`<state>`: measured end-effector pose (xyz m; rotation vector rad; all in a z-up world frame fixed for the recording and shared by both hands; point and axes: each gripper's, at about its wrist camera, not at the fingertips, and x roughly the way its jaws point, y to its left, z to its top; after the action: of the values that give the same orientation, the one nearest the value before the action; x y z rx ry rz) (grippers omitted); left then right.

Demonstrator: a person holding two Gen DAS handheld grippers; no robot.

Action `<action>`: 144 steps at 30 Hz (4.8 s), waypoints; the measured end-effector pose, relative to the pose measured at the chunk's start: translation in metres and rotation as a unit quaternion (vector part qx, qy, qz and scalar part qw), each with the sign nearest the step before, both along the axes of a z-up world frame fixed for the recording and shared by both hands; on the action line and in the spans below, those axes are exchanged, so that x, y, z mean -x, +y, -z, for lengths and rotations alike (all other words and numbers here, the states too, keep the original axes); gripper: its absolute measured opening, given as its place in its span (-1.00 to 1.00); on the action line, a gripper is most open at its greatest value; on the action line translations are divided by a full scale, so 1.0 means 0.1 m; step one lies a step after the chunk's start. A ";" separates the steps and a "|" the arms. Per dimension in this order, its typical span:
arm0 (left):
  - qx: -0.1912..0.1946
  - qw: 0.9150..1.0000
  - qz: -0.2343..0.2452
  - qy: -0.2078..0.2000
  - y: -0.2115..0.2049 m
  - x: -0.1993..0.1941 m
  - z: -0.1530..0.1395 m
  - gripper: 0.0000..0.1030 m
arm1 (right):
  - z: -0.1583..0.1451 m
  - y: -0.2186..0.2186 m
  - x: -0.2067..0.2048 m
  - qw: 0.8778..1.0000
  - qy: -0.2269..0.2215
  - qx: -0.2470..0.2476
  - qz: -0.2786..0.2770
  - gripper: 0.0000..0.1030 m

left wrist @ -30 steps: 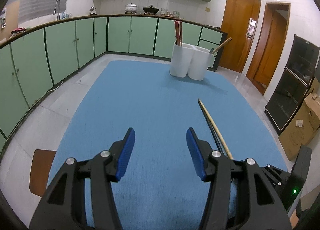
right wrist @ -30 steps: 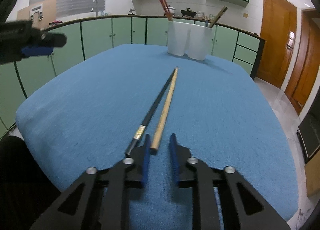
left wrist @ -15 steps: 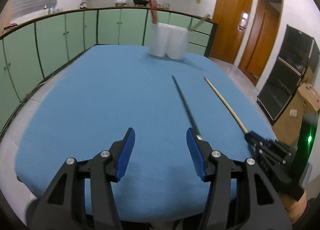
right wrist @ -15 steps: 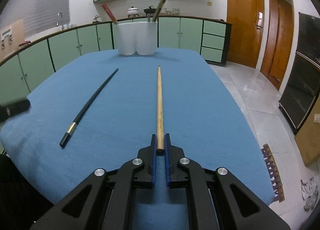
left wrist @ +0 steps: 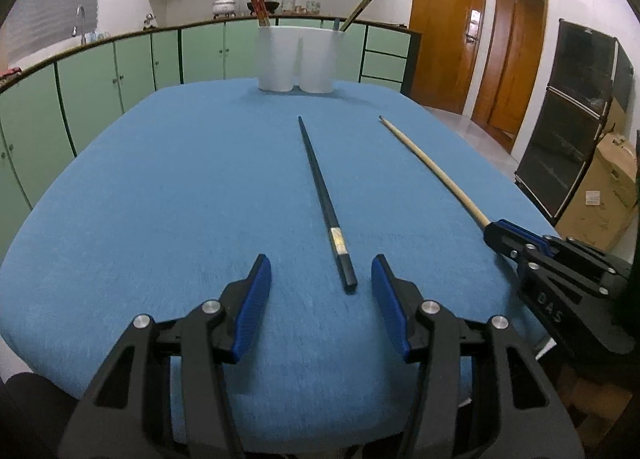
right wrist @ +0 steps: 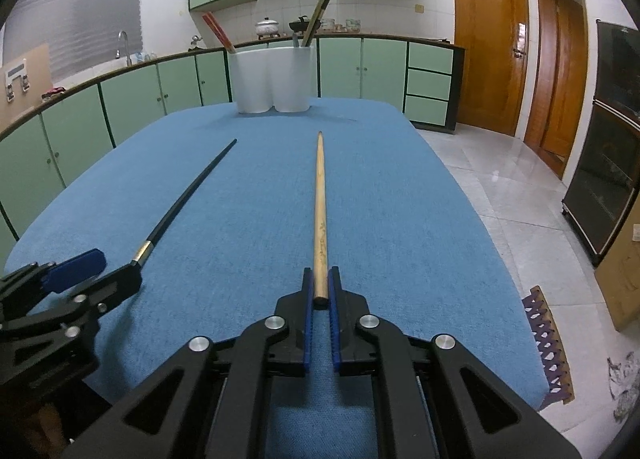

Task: Organize utensils
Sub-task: 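Grasp a plain wooden chopstick with the right tool while the left tool grasps a black chopstick, then lift both chopsticks and carry them toward the white holder, then lower both chopsticks upright into the white holder compartments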

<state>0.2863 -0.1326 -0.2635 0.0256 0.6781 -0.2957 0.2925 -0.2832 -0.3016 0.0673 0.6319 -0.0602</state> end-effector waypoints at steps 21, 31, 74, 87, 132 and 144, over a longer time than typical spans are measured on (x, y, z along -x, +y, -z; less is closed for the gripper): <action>-0.012 0.998 -0.063 -0.028 0.43 0.00 -0.02 -0.72 | 0.01 0.46 0.10 0.996 -0.010 0.034 -0.084 -0.86; 0.000 0.998 -0.049 -0.026 0.49 -0.08 -0.04 -0.88 | 0.00 0.43 0.10 0.997 0.000 0.015 -0.078 -0.86; 0.022 0.998 0.040 -0.043 0.57 -0.48 -2.01 -0.89 | -2.11 0.58 -0.78 0.985 0.033 0.032 -0.166 -0.87; 0.026 0.998 0.061 -0.012 0.59 -1.02 -2.14 -0.89 | -2.40 0.42 -1.41 0.982 0.090 0.001 -0.166 -0.87; 0.038 0.993 0.020 -0.112 -0.31 -3.81 -2.66 -0.88 | -2.74 -0.19 -3.91 0.996 0.066 -0.006 -0.060 -0.88; 0.027 0.996 -0.005 -0.083 -0.07 -3.85 -2.49 -0.12 | -2.61 -0.26 -3.83 0.996 0.054 -0.019 -0.064 -0.71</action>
<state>0.6714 -0.1400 -0.0150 -0.0048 0.5042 -0.2992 0.6751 -0.3097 -0.0404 0.0613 0.7451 0.0728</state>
